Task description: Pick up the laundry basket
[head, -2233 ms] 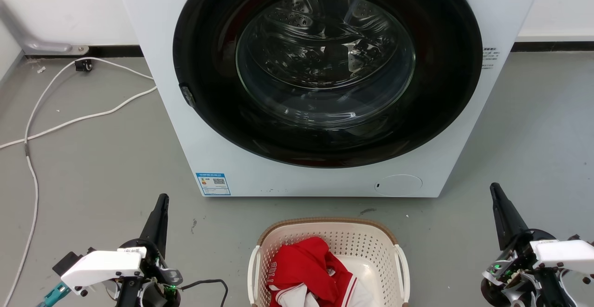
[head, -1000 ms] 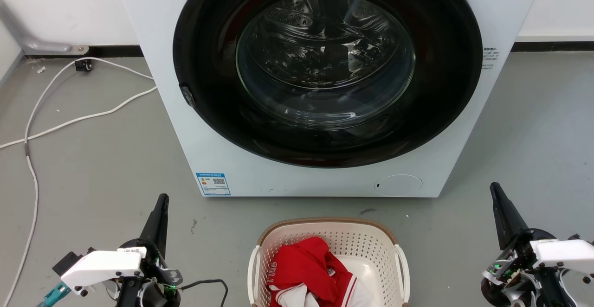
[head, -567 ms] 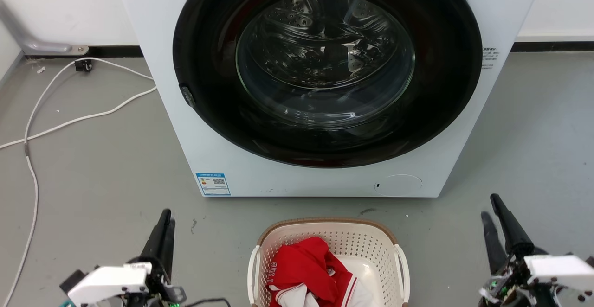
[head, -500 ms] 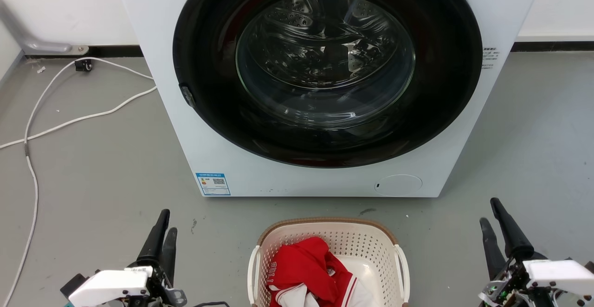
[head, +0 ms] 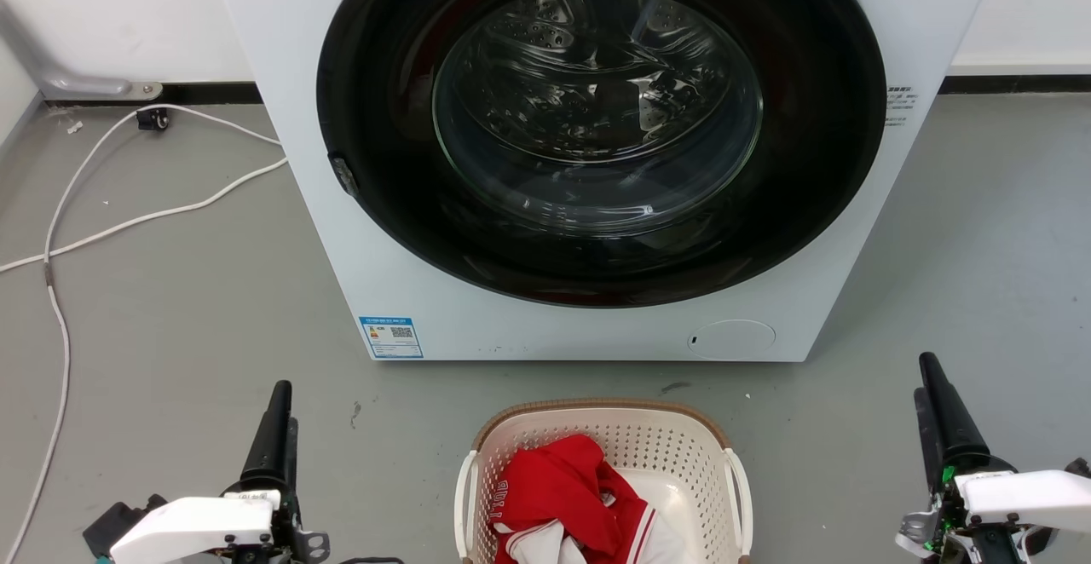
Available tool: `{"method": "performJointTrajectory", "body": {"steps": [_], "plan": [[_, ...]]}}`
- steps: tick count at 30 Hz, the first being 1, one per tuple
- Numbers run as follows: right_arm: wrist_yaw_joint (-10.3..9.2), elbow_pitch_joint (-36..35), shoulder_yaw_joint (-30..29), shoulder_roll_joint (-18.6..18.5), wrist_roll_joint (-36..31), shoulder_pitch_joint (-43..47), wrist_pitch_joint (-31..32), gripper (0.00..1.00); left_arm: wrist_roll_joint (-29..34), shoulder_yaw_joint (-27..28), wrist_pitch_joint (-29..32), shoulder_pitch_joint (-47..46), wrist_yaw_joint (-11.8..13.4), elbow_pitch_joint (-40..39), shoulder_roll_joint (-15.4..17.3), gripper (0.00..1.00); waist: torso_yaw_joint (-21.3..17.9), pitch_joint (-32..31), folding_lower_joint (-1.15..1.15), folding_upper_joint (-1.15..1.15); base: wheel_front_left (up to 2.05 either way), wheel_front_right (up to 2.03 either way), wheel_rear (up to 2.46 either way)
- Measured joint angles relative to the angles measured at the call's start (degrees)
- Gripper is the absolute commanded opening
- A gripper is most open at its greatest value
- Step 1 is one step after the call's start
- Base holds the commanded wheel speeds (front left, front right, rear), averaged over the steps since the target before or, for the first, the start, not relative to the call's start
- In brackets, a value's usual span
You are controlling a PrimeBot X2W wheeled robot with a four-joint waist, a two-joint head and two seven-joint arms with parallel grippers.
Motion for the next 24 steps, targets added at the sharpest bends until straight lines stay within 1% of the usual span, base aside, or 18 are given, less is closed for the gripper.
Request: {"method": "performJointTrajectory", "body": {"steps": [5,14,16,18,21,24], "plan": [[-0.01,-2.20,-0.77,0.00,-6.71,0.00,-1.11,1.00,4.05,1.34,-1.19,0.16,0.97,-0.87,0.00,1.00,0.08,0.08,0.00,0.00,0.00,0.00,0.00],[0.00,-7.80,-0.02,0.01,-22.64,-0.01,-3.07,1.00,12.88,1.92,-3.12,0.25,2.27,-5.73,0.03,1.00,0.28,0.26,0.00,0.00,0.00,0.00,0.00],[0.00,-8.87,0.09,0.00,-25.74,-0.01,-3.53,1.00,15.91,1.45,-3.55,0.39,2.44,-7.05,0.03,1.00,0.31,0.29,0.00,0.00,0.00,0.00,0.00],[0.00,-9.93,0.34,0.00,-29.16,0.00,-3.93,1.00,20.64,0.55,-3.94,0.90,2.79,-8.40,0.04,1.00,0.33,0.32,0.00,0.00,0.00,0.00,0.00],[0.00,-11.31,1.45,-0.01,-34.84,0.03,-4.54,1.00,26.41,-1.14,-4.49,1.18,4.55,-10.14,0.04,1.00,0.32,0.40,0.00,0.00,0.00,0.00,0.00],[0.00,-12.30,2.11,0.01,-38.78,0.29,-5.09,1.00,31.12,-2.86,-5.02,1.46,6.08,-11.62,0.04,1.00,0.30,0.46,0.00,0.00,0.00,0.00,0.00]]}}
